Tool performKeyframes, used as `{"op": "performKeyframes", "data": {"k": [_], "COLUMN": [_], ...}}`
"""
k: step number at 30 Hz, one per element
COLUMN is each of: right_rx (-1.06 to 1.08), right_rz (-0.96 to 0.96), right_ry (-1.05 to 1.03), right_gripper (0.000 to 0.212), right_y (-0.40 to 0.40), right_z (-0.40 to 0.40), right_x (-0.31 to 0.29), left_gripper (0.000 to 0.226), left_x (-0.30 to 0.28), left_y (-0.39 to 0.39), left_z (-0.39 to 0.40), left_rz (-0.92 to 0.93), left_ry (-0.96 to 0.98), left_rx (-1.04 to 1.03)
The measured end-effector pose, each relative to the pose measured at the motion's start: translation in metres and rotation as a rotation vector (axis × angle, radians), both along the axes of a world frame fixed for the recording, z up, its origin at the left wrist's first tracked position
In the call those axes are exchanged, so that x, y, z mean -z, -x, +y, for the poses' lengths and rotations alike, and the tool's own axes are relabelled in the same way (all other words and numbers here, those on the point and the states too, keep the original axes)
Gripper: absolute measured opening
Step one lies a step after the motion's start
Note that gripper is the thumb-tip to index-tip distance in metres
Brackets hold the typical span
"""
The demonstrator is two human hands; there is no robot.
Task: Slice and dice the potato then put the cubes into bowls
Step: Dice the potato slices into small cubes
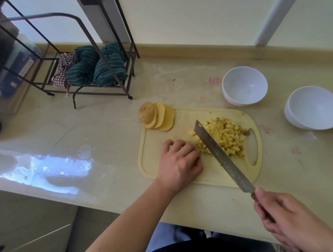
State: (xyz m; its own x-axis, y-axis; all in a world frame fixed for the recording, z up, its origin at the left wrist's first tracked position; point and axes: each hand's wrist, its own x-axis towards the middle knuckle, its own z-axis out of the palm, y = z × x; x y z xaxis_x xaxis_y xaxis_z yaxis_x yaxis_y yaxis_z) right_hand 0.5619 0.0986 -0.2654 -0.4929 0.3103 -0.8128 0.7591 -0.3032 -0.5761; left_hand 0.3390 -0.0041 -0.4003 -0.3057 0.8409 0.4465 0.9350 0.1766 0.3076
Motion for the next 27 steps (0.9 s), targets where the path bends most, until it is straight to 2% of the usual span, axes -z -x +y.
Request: {"op": "performKeyframes", "data": {"k": [2, 5, 8, 11, 14, 18, 27], "right_rx": [-0.005, 0.011, 0.002, -0.015, -0.025, -0.043, -0.034], "right_rz": [0.003, 0.006, 0.019, 0.026, 0.025, 0.038, 0.034], "right_ry": [0.000, 0.019, 0.030, 0.036, 0.037, -0.012, -0.047], "right_gripper": [0.074, 0.068, 0.067, 0.062, 0.060, 0.056, 0.053], "right_y": [0.000, 0.002, 0.003, 0.004, 0.007, 0.009, 0.012], "right_z": [-0.001, -0.004, -0.008, -0.012, -0.017, -0.020, -0.026], "right_x": [0.002, 0.002, 0.004, 0.010, 0.016, 0.019, 0.020], "left_gripper": [0.007, 0.026, 0.035, 0.039, 0.047, 0.058, 0.062], "left_x": [0.001, 0.000, -0.001, 0.002, 0.004, 0.003, 0.004], "left_y": [0.002, 0.007, 0.015, 0.022, 0.020, 0.010, -0.001], "left_z": [0.000, -0.008, -0.027, -0.048, -0.058, -0.060, -0.053], "left_rz": [-0.046, -0.141, -0.195, -0.139, -0.082, -0.046, -0.005], "left_ry": [0.014, 0.073, 0.070, 0.092, 0.183, 0.297, 0.366], "left_rx": [0.023, 0.085, 0.019, -0.011, 0.059, 0.055, 0.032]}}
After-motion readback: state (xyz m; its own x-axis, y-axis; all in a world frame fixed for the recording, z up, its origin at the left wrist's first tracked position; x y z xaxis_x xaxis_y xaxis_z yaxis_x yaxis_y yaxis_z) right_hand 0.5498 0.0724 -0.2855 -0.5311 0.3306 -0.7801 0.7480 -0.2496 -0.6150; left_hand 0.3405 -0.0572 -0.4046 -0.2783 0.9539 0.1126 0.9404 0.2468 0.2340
